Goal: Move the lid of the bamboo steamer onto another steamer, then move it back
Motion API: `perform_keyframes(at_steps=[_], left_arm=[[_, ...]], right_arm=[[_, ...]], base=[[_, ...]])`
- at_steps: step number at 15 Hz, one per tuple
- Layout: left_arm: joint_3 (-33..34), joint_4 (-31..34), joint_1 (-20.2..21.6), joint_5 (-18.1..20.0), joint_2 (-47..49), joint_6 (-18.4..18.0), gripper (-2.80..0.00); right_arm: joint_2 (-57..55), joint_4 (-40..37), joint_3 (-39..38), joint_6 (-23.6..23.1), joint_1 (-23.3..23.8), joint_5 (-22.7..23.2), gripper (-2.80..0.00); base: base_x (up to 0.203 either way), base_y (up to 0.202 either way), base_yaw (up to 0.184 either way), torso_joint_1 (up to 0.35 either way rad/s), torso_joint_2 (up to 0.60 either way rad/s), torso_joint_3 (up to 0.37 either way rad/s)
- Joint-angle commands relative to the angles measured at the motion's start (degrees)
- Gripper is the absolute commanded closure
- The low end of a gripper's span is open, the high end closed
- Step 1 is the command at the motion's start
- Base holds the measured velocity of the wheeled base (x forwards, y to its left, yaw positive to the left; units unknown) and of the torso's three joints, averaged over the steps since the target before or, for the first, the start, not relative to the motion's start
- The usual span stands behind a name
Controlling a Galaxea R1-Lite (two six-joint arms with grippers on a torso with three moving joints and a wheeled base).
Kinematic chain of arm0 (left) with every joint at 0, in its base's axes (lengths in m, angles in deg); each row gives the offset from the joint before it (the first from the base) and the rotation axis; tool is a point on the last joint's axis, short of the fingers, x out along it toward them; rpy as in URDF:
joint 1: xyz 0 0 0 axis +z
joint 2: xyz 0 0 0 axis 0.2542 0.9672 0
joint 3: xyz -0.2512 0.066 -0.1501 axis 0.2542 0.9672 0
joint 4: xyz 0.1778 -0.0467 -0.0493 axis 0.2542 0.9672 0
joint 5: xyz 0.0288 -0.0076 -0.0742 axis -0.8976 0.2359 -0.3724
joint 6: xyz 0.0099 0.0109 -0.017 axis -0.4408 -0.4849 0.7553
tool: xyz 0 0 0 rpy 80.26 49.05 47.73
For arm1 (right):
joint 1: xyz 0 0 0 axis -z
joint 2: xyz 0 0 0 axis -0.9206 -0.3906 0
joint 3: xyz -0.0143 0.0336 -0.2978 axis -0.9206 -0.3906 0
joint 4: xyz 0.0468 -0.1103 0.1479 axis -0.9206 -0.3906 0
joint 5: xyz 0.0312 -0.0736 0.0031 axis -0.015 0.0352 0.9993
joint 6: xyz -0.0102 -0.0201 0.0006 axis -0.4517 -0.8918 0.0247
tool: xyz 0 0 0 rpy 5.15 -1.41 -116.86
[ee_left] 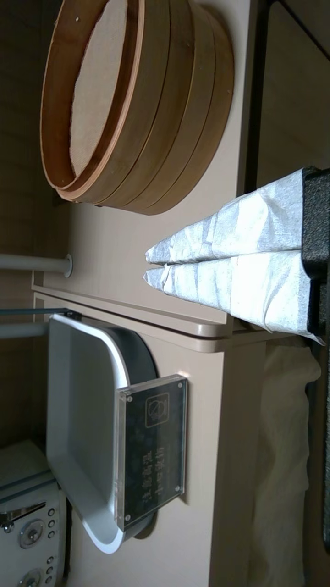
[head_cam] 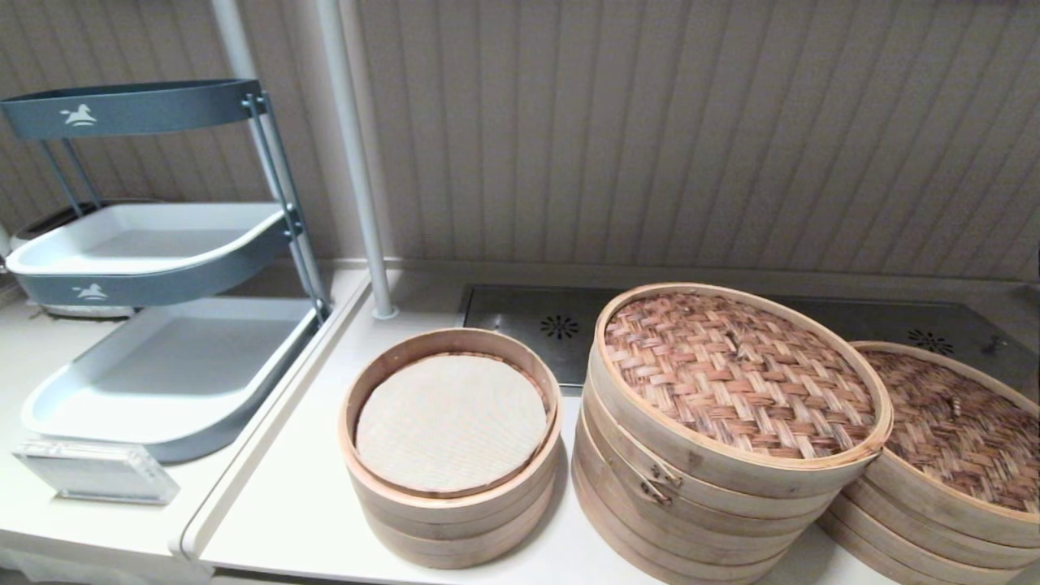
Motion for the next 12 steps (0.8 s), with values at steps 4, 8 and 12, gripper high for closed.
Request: perform_keyframes(at_steps=[4, 8, 12], left_arm=[[1.41, -0.05, 0.09, -0.01, -0.09, -0.02, 0.00], [1.41, -0.05, 0.05, -0.05, -0.15, -0.02, 0.00], [1.41, -0.05, 0.00, 0.00, -0.11, -0.02, 0.00]], right_arm=[[14.63, 2.61, -12.20, -1.01, -2.85, 3.76, 0.00], [15.35, 13.43, -22.12, -3.61, -3.30, 4.81, 0.00], [15.45, 16.05, -27.51, -5.99, -3.34, 7.64, 0.00]], base=[[0.000, 0.000, 0.000, 0.000, 0.00, 0.000], [0.000, 0.000, 0.000, 0.000, 0.00, 0.000], [0.000, 0.000, 0.000, 0.000, 0.00, 0.000]])
